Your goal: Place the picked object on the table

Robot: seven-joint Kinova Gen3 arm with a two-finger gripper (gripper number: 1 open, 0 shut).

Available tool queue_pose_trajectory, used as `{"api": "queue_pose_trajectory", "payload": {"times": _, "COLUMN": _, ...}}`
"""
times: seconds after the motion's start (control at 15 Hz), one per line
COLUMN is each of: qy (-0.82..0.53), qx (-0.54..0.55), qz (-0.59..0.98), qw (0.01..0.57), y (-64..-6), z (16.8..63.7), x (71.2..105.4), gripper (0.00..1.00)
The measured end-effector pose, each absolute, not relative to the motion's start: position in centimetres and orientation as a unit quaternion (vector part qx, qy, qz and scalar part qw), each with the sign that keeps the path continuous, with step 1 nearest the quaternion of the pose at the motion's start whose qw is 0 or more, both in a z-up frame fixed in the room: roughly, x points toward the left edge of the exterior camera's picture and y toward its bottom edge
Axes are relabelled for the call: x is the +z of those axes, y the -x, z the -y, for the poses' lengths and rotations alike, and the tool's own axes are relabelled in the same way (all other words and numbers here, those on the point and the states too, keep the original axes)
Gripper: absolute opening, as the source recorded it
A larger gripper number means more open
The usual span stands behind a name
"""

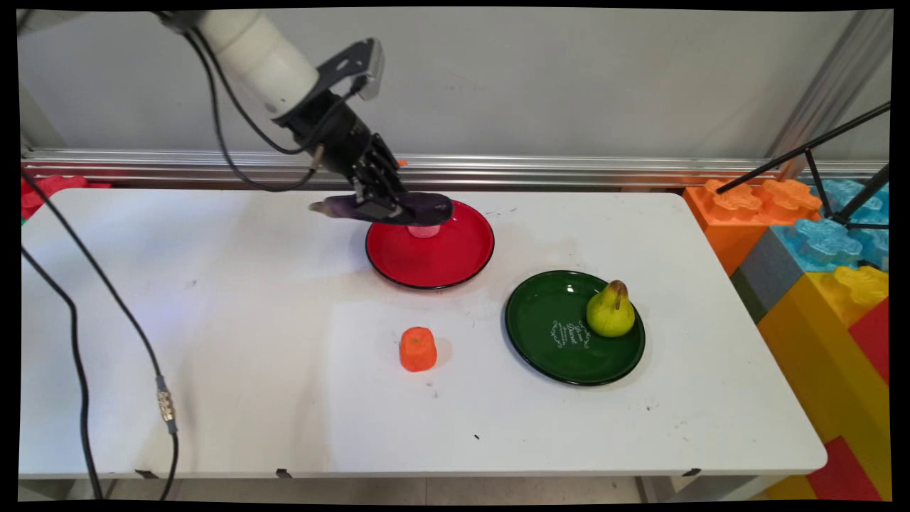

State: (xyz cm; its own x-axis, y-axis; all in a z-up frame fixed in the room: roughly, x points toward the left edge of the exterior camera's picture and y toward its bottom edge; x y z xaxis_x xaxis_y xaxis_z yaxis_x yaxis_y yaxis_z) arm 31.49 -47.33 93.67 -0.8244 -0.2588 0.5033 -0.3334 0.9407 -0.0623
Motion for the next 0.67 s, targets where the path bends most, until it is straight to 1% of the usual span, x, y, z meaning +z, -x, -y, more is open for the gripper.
{"api": "queue_pose_trajectory", "payload": {"times": 0.4, "qy": -0.199, "qx": 0.061, "qz": 0.945, "qw": 0.253, "y": -31.7, "z": 42.6, "x": 96.7, "gripper": 0.00}}
{"api": "queue_pose_trajectory", "payload": {"times": 0.67, "qy": -0.211, "qx": 0.053, "qz": 0.941, "qw": 0.258, "y": -31.2, "z": 39.8, "x": 97.4, "gripper": 0.00}}
